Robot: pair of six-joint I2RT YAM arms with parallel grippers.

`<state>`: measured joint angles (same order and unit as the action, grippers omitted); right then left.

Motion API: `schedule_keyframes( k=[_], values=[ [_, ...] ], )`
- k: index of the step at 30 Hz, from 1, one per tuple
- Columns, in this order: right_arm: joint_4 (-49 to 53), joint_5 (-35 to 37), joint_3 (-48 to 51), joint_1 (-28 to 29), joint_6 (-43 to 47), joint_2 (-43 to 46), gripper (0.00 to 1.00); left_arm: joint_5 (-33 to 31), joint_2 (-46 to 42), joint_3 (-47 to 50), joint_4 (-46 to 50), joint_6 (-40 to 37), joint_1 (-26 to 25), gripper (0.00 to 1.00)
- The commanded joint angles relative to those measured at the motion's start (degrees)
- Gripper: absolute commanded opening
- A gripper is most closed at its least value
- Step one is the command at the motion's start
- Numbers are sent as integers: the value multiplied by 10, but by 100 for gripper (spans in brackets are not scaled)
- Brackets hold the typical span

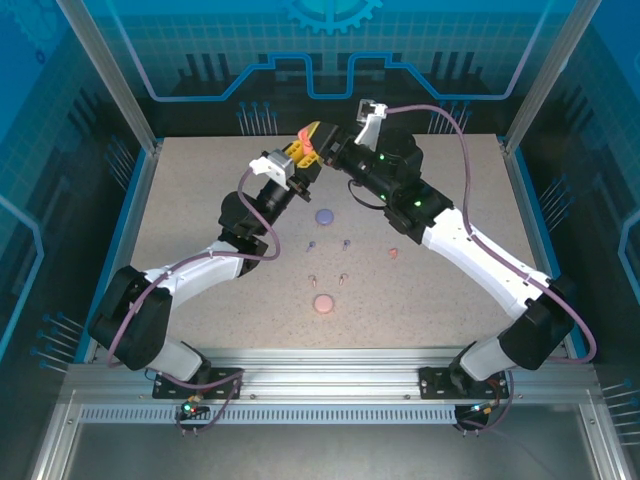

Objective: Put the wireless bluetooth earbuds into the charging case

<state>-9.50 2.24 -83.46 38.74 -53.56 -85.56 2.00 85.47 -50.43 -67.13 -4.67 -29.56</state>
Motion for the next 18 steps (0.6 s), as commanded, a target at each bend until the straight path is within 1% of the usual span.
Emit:
schedule_keyframes(
  k=[1, 18],
  values=[
    [-7, 12, -2, 12, -2, -7, 26, 9, 1, -19, -24, -6, 1, 0],
    [6, 4, -9, 20, -2, -11, 24, 9, 3, -19, -21, -7, 1, 0]
  ],
)
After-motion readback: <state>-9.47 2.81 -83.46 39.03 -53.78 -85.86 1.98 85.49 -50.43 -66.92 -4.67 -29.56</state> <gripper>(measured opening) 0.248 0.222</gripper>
